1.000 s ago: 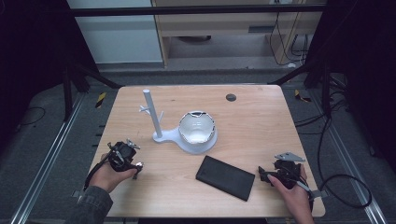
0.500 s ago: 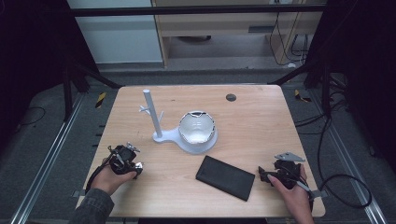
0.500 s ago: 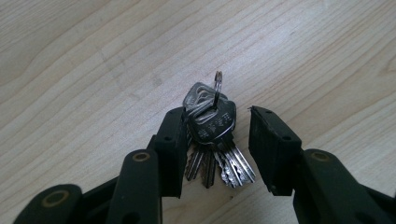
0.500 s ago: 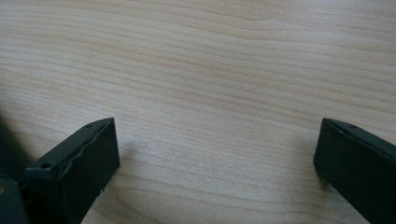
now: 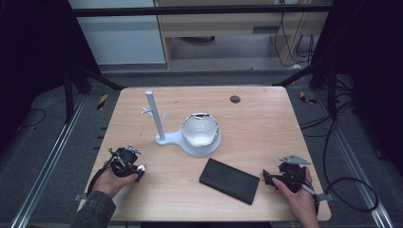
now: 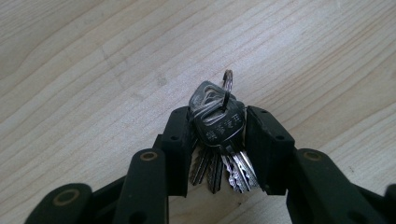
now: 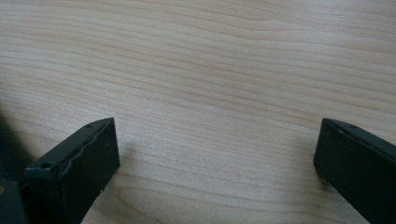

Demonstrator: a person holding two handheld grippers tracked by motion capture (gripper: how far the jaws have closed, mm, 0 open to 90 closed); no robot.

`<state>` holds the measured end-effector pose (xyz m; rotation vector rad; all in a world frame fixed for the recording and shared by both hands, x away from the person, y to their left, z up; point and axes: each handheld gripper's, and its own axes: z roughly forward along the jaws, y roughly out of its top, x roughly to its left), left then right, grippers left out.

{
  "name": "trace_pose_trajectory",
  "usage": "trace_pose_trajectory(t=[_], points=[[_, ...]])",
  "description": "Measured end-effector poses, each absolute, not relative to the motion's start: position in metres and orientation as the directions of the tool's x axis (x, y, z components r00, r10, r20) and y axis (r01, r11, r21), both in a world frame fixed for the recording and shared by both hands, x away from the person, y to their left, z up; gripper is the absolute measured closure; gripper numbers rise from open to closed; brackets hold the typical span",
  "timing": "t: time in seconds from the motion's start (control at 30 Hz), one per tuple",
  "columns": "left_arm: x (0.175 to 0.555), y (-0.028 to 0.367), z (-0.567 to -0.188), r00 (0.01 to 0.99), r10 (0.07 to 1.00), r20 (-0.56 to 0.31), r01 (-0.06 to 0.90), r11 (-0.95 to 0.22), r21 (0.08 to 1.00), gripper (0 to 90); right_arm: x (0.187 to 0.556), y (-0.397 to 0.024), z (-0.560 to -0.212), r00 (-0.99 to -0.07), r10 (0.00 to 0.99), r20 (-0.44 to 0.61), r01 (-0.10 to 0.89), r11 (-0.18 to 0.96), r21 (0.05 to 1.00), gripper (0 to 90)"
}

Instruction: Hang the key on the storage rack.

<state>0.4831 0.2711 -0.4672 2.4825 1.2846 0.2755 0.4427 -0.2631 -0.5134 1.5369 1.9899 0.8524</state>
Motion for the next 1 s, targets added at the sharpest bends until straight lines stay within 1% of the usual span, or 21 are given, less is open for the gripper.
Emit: trace_pose_trajectory(t=[0.33,0.57,0.7,0.83,0.93,1.0], points=[[0.479,0.266,-0.466,0.591,0.805,0.047,0.743,-0.567,0.356,66.7,0.443,-0.262,-0.513,-0.254,0.967,0.005,0.667,0.172,0.725,0.5],[0.474,0.263,-0.464,0.589,0.807,0.049,0.736,-0.56,0.38,67.3,0.442,-0.262,-0.513,-0.254,0.967,0.006,0.668,0.171,0.725,0.5],[0.472,0.263,-0.464,0.594,0.803,0.052,0.734,-0.567,0.374,67.4,0.442,-0.262,-0.513,-0.26,0.965,0.004,0.666,0.177,0.725,0.5],[0.472,0.265,-0.461,0.592,0.805,0.04,0.733,-0.559,0.387,67.5,0.442,-0.262,-0.513,-0.261,0.965,0.003,0.666,0.178,0.724,0.5],[0.471,0.267,-0.458,0.602,0.797,0.05,0.727,-0.572,0.38,67.6,0.442,-0.262,-0.513,-0.261,0.965,0.002,0.667,0.178,0.724,0.5],[0.471,0.27,-0.454,0.599,0.799,0.05,0.723,-0.567,0.395,67.6,0.442,-0.262,-0.513,-0.261,0.965,0.002,0.666,0.179,0.724,0.5]])
